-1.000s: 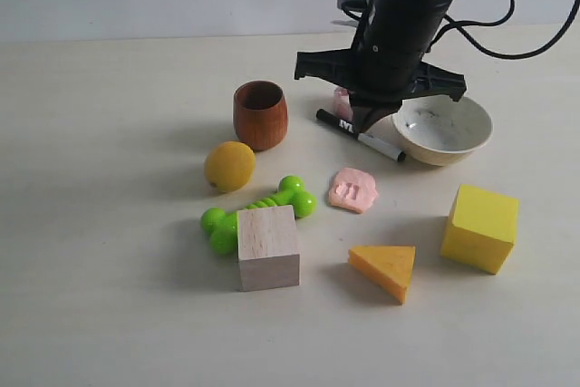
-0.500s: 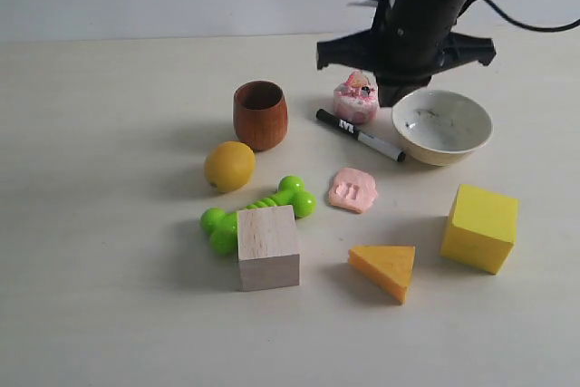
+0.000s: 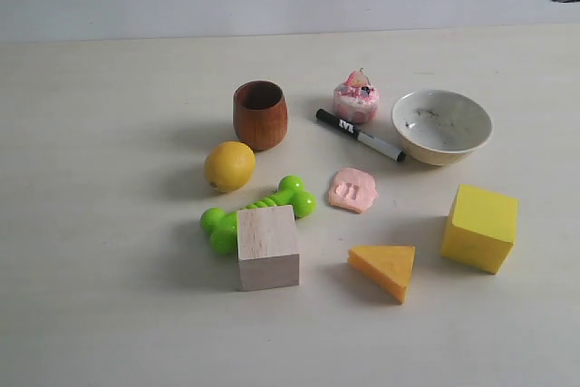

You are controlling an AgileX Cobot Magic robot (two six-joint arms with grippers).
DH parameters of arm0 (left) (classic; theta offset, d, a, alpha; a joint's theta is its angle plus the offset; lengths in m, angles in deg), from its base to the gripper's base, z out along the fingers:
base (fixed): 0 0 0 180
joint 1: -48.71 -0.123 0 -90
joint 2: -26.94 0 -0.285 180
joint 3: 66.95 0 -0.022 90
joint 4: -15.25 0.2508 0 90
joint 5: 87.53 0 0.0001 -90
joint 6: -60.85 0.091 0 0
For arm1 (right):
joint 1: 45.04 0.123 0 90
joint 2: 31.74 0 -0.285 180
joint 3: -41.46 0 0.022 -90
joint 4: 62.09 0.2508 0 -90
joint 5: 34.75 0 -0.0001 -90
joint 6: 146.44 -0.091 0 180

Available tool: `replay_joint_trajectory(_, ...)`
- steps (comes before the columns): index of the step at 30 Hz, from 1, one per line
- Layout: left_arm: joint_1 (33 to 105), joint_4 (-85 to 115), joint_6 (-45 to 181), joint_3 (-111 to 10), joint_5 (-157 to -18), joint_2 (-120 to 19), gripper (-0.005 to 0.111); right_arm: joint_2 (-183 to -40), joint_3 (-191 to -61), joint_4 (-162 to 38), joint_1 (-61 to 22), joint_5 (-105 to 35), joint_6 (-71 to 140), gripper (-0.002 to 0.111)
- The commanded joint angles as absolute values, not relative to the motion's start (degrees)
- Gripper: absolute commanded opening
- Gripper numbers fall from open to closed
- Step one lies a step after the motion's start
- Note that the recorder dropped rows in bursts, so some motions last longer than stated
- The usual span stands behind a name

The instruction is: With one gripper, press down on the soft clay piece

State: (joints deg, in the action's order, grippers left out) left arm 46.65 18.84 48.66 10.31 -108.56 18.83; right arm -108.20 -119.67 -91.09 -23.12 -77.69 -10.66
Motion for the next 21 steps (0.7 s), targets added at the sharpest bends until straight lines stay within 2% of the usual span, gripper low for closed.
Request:
replay_joint_trajectory(1, 47.0, 18.9, 48.6, 10.3, -108.1, 19.2, 0.0, -96.1, -110.5, -92.0, -31.9, -70.8, -11.5, 0.0)
replay_joint_trajectory(7, 47.0, 18.9, 48.6, 10.3, -108.1, 19.2, 0.0, -81.7, -100.0, -92.7, -42.5, -64.8, -9.7, 0.0)
replay_joint_trajectory(12, 47.0, 18.9, 48.6, 10.3, -108.1, 19.2, 0.0, -67.7, -92.0, -92.7, -48.2, -60.7, -6.4, 0.0)
replay_joint_trajectory(21, 47.0, 18.9, 48.6, 10.3, -108.1, 19.2, 0.0, -52.2, -82.5, -87.8, -50.0, -57.9, -4.1, 0.0)
